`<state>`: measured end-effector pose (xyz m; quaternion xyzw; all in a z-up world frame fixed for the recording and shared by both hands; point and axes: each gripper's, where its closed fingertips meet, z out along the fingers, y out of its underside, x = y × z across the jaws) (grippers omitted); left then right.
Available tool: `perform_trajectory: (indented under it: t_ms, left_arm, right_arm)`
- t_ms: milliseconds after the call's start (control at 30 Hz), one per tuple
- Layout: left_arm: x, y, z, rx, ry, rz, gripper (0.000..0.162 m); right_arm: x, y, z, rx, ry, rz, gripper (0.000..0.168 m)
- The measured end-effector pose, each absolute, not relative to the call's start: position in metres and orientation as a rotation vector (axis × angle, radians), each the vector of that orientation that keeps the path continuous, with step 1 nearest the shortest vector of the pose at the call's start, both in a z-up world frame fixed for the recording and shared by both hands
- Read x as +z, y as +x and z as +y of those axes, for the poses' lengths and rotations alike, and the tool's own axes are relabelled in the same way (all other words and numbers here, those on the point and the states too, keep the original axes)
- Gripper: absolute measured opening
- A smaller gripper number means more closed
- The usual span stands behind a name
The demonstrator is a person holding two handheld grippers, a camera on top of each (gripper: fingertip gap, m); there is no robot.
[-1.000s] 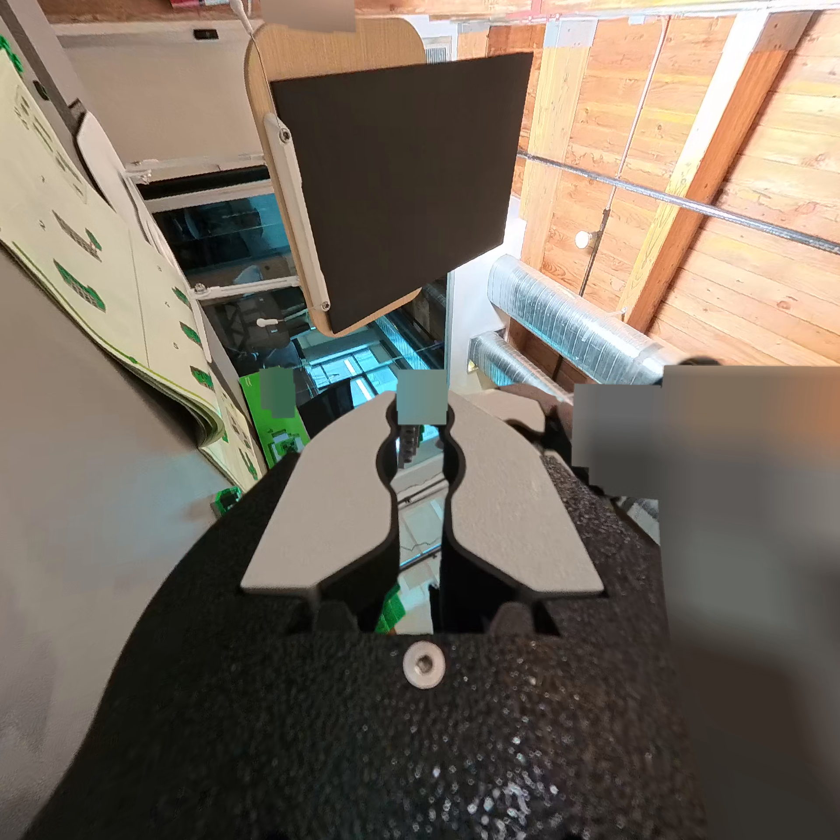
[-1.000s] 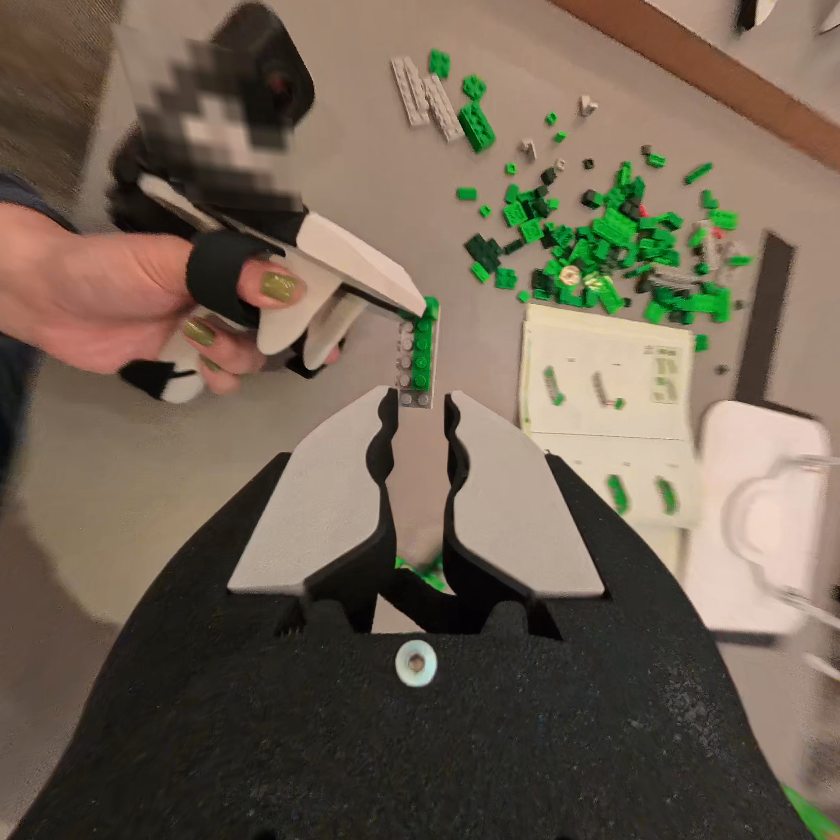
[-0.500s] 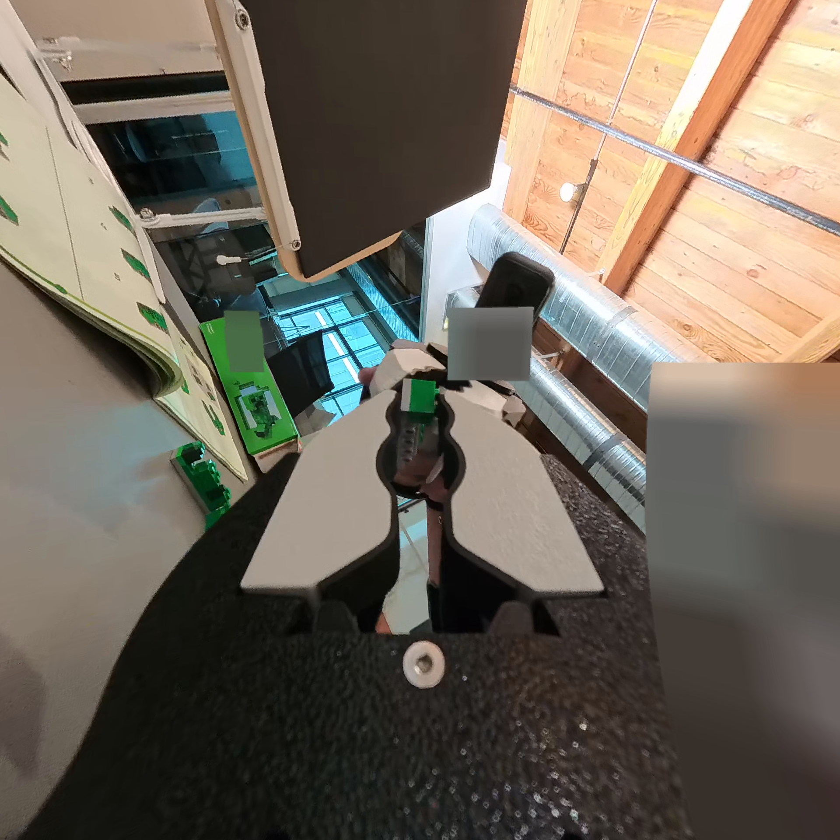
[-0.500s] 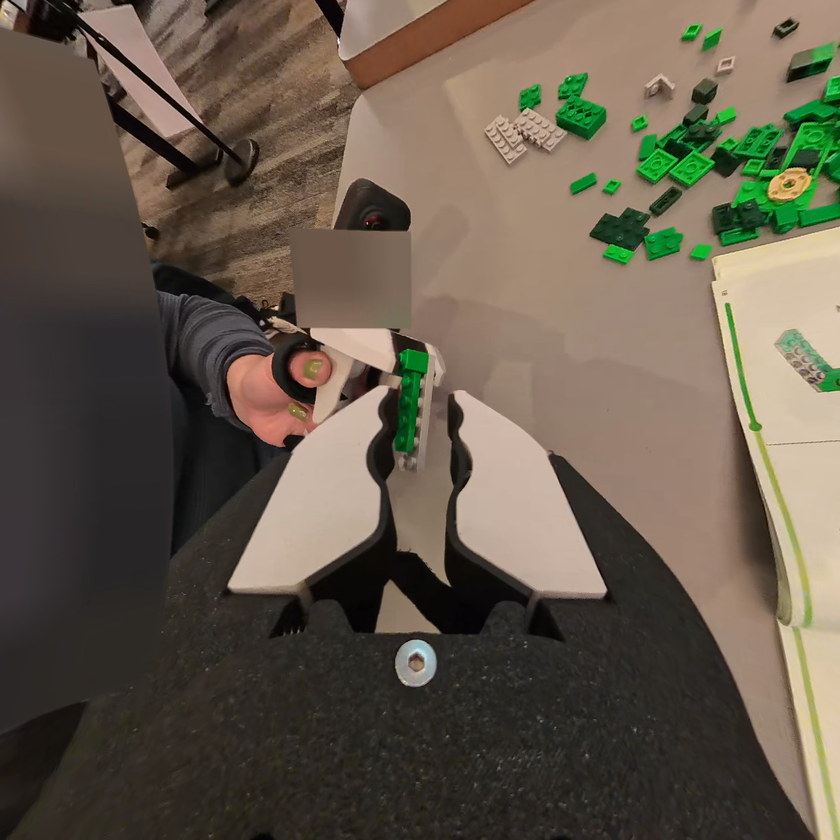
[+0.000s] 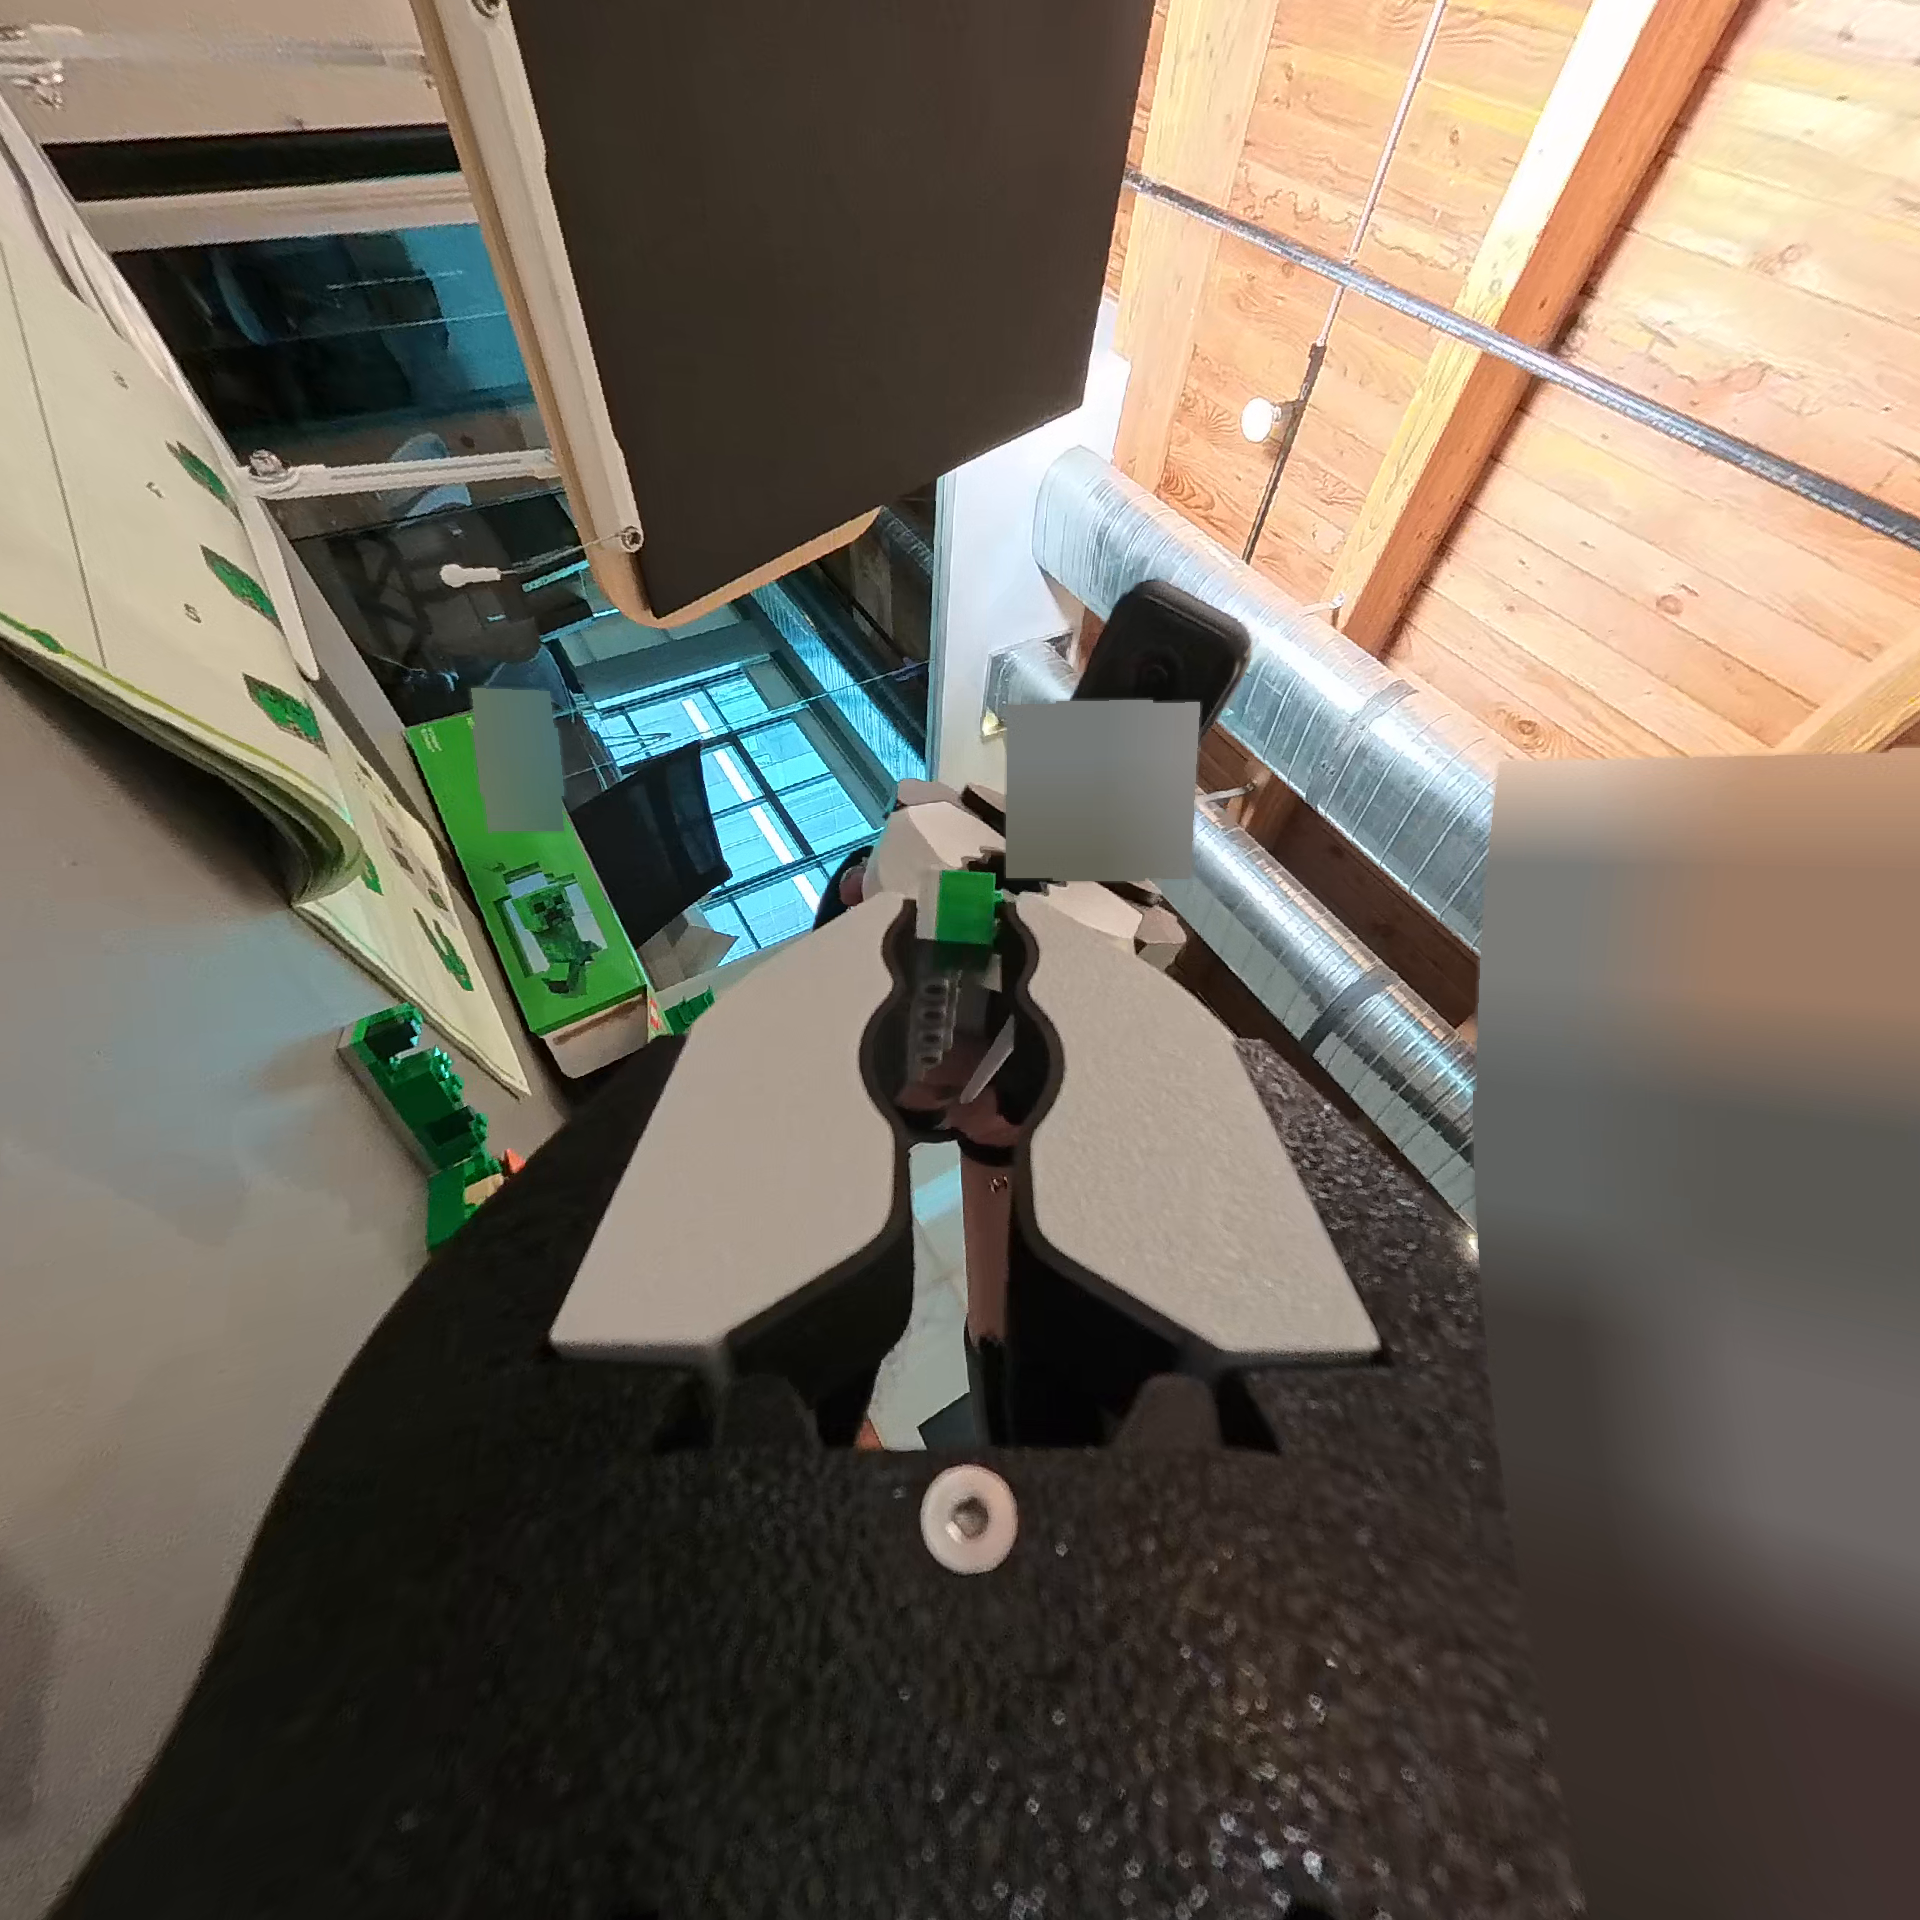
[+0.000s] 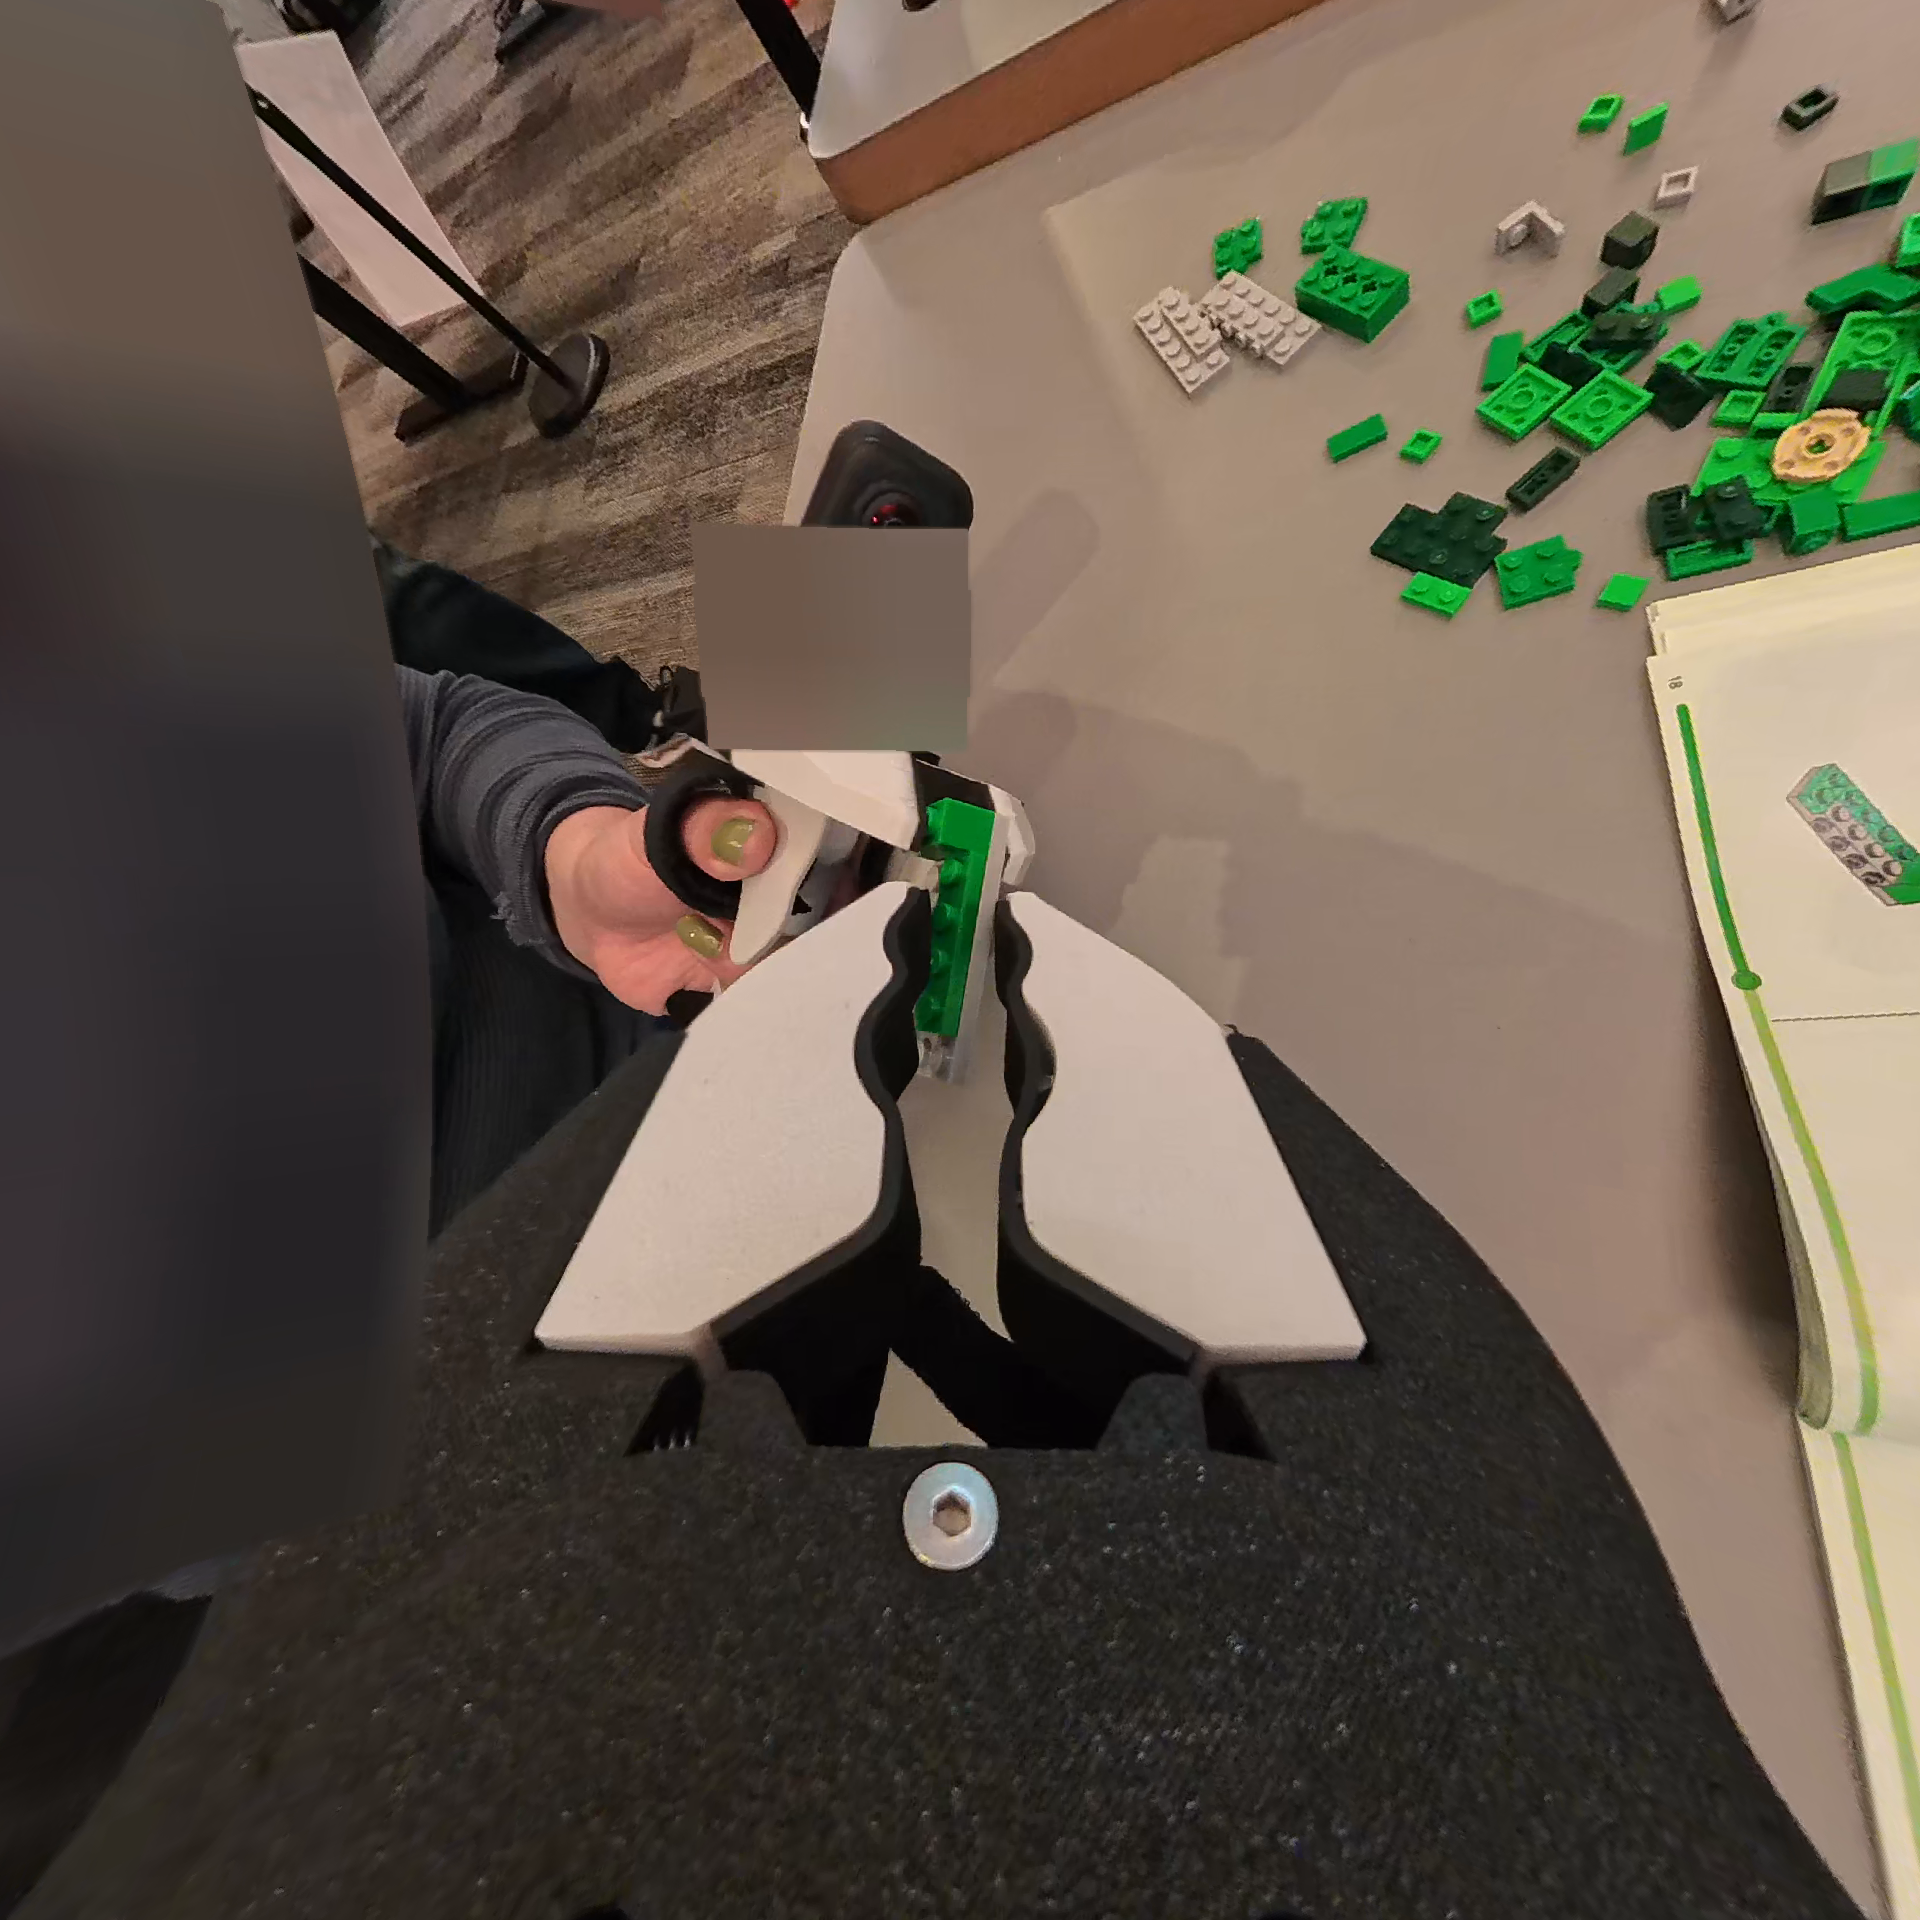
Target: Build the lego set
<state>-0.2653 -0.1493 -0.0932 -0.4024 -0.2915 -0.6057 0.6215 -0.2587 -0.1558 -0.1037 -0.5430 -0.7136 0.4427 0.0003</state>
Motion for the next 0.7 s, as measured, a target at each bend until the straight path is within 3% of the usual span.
perform_trajectory:
  t_ms: [267,433,700]
  left_arm:
    - [-0.086,-0.264,-0.15,-1.4,-0.9,-0.636,0.014]
    - [-0.082,-0.266,-0.152,-1.398,-0.883,-0.619,0.014]
    - [-0.079,-0.263,-0.152,-1.402,-0.876,-0.593,0.014]
  right_arm:
    - [-0.101,-0.257,-0.16,1.39,-1.687,-2.239,0.014]
    - [-0.097,-0.256,-0.159,1.423,-1.693,-2.213,0.028]
    - [-0.088,-0.255,-0.156,1.535,-1.747,-2.151,0.018]
